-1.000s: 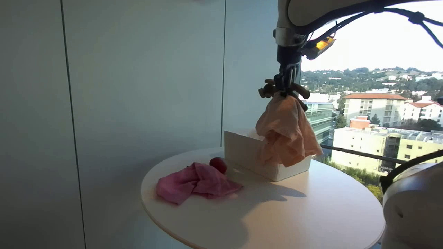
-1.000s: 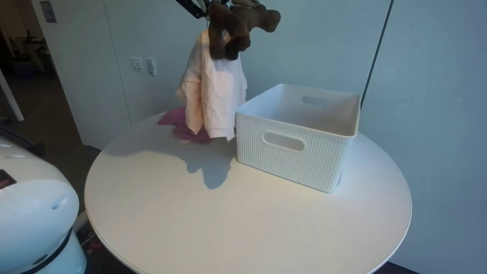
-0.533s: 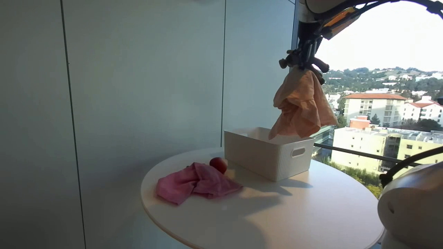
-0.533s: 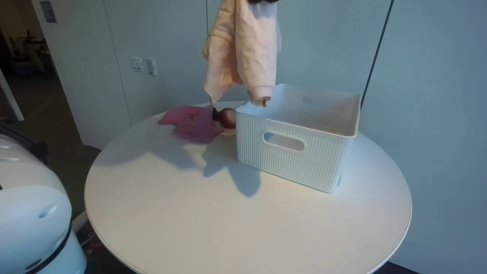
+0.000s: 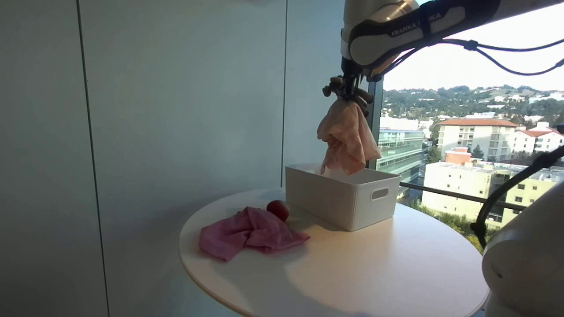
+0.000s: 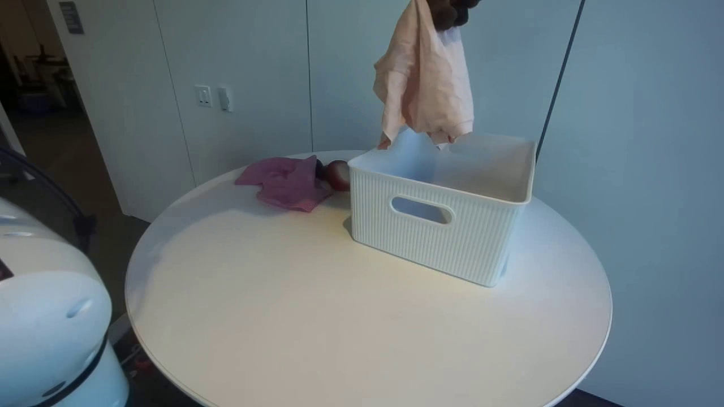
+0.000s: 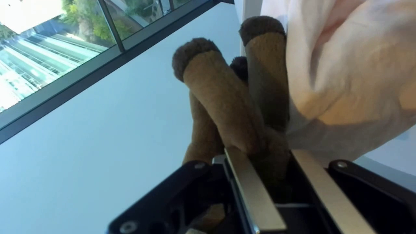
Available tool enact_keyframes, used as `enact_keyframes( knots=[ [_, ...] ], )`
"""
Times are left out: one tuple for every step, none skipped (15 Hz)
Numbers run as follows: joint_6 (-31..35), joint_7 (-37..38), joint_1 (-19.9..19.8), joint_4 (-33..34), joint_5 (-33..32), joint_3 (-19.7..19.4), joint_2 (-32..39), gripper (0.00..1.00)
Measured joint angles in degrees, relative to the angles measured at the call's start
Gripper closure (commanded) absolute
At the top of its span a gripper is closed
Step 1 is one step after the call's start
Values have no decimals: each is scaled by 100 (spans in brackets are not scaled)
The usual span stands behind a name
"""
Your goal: Move the clothes to the box
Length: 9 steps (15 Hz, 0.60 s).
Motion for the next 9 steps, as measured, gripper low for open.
enact_keyframes(
  knots=[
    [242, -25, 34, -9, 74, -111, 246, 90],
    [446, -62, 43, -16, 146, -196, 496, 56],
    [596, -97, 43, -17, 199, -253, 729, 55],
    [704, -118, 42, -9, 268, -291, 949, 50],
    [780, -157, 40, -1, 355, -316, 1133, 42],
    [826, -209, 39, 3, 432, -328, 1271, 35],
    [830, -265, 40, 6, 484, -325, 1369, 27],
    [816, -320, 40, 8, 551, -312, 1430, 19],
    [739, -335, 40, 16, 627, -284, 1453, 12]
  ],
)
